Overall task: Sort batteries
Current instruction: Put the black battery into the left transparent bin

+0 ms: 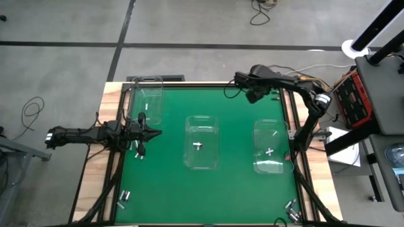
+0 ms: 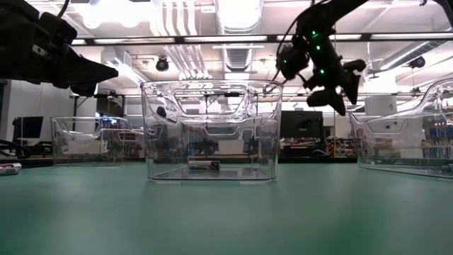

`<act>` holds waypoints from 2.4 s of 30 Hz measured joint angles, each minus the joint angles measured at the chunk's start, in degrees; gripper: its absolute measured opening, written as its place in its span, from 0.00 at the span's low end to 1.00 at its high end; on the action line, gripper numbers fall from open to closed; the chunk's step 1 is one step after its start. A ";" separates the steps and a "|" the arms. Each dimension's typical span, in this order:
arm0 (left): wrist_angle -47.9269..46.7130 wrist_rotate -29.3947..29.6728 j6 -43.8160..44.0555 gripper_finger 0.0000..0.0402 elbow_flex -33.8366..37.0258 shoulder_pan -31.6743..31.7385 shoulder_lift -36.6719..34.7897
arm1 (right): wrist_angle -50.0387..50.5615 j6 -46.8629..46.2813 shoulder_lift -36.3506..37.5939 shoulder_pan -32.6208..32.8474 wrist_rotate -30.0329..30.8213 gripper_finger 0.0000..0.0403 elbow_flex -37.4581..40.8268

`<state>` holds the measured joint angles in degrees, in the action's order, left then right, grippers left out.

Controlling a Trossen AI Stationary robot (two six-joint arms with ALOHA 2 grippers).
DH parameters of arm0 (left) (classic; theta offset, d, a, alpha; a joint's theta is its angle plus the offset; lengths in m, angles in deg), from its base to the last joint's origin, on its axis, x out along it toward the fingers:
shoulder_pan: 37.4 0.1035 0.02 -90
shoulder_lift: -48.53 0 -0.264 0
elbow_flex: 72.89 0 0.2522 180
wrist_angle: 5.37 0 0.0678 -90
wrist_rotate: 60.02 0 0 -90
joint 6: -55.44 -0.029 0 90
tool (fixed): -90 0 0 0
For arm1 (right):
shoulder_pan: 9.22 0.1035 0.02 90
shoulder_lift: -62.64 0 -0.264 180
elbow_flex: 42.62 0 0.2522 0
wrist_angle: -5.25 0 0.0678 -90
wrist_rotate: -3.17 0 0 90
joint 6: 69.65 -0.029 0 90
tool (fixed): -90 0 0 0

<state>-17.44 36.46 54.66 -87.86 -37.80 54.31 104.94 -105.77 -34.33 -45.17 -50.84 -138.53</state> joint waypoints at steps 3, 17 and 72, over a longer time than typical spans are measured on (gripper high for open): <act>0.00 0.00 0.00 0.00 0.02 0.00 0.00 | -0.49 -1.05 -0.54 -0.28 0.02 0.59 2.03; -0.02 0.00 0.00 0.00 0.00 0.01 0.00 | -10.86 -34.10 3.28 -11.09 3.06 0.57 9.39; -0.01 0.00 0.00 0.00 0.02 0.00 0.00 | -40.50 -62.92 0.52 -22.95 -4.98 0.46 25.96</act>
<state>-17.45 36.46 54.66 -87.84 -37.80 54.31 64.44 -168.69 -33.81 -68.12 -55.83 -112.58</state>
